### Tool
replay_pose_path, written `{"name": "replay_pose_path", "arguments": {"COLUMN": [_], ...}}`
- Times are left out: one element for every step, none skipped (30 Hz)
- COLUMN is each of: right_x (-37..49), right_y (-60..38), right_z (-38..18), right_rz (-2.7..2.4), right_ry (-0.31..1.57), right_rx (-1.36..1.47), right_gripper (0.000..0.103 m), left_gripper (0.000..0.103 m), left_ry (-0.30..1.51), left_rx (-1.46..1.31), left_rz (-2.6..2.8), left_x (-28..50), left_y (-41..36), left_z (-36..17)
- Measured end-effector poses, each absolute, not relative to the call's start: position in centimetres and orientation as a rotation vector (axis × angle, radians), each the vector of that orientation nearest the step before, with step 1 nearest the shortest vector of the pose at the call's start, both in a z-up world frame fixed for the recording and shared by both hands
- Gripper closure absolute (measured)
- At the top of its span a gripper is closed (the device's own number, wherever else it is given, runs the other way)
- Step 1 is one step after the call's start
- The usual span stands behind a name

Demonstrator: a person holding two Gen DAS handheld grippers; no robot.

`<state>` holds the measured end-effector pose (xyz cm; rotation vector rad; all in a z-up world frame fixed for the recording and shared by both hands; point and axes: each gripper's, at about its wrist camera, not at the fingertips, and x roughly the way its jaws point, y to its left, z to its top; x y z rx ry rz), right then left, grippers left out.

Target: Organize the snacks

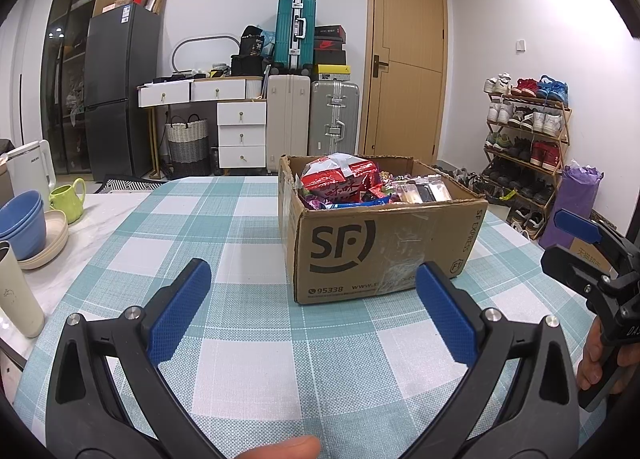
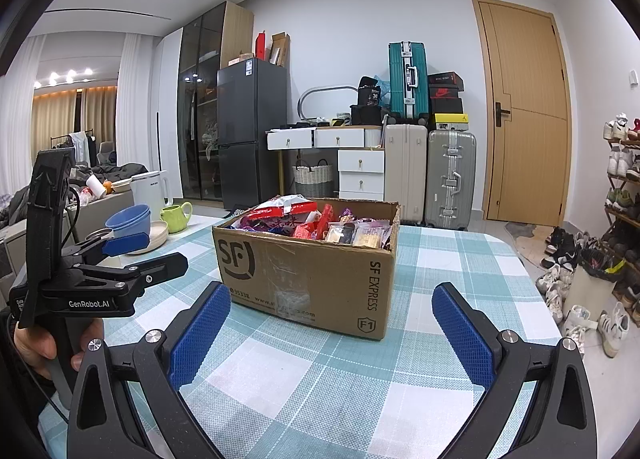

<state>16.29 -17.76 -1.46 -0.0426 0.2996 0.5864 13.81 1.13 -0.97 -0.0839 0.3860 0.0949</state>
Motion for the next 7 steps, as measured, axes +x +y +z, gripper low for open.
{"name": "replay_pose_path", "arguments": {"right_x": [16.30, 16.31, 16.30, 16.29, 16.31, 16.31, 16.30], "right_y": [-17.77, -17.76, -17.76, -17.77, -17.76, -17.76, -17.77], "right_z": [-1.45, -1.46, -1.46, -1.46, -1.45, -1.46, -1.46], "right_rz": [0.586, 0.586, 0.586, 0.586, 0.586, 0.586, 0.586], "right_ry": [0.299, 0.300, 0.300, 0.299, 0.299, 0.300, 0.300], "right_rx": [-0.043, -0.043, -0.043, -0.042, -0.042, -0.043, -0.042], "right_gripper": [0.000, 0.000, 0.000, 0.000, 0.000, 0.000, 0.000], "left_gripper": [0.001, 0.001, 0.001, 0.001, 0.001, 0.001, 0.001], "left_ry": [0.386, 0.386, 0.386, 0.385, 0.385, 0.385, 0.385], "left_rx": [-0.085, -0.085, -0.083, -0.083, -0.084, -0.084, -0.084], "left_rz": [0.094, 0.095, 0.096, 0.094, 0.094, 0.093, 0.093], "left_x": [13.80, 13.79, 13.78, 13.75, 13.74, 13.75, 13.78], "left_y": [1.11, 1.08, 1.07, 1.10, 1.11, 1.10, 1.09], "left_z": [-0.98, -0.98, -0.97, -0.96, -0.94, -0.95, -0.97]}}
